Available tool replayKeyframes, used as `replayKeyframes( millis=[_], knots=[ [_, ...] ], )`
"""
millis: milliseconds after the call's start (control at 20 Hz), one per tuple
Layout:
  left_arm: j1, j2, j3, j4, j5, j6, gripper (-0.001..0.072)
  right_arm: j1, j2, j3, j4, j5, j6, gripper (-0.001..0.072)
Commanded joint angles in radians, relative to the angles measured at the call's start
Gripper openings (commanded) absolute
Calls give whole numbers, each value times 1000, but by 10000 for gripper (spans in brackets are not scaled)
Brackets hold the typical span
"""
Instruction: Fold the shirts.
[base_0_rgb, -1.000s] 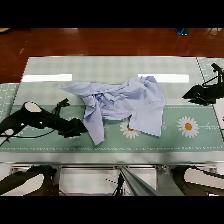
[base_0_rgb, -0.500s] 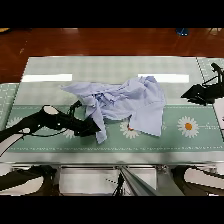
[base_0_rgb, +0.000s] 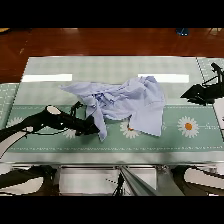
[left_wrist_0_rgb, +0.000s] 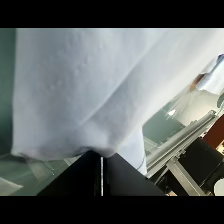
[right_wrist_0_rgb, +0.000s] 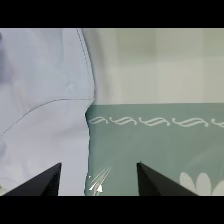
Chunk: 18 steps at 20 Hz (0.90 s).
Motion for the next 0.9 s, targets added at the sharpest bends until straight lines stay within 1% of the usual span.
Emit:
replayKeyframes(
  millis=[0, 100, 150, 200, 450, 700, 850],
  knots=[
    [-1, -1, 2, -2, 3, 40, 24, 0, 0, -1, -1, -1, 0, 530],
    [0, 9, 2, -2, -30, 84, 24, -1, 0, -16, -1, -10, 0, 539],
    [0, 22, 2, -2, -36, 97, 23, 0, 0, -32, 10, -24, -2, 556],
    [0, 38, 2, -2, -36, 103, 23, 0, -3, -55, 48, -37, -16, 603],
    [1, 114, 2, -1, -38, 106, 23, 13, -86, -133, 245, -130, -52, 603],
    [4, 192, 2, -2, -41, 109, 23, 150, -182, -134, 256, -273, -50, 589],
    [4, 234, 3, -2, -41, 109, 24, 223, -229, -134, 222, -355, 13, 584]
  ],
)
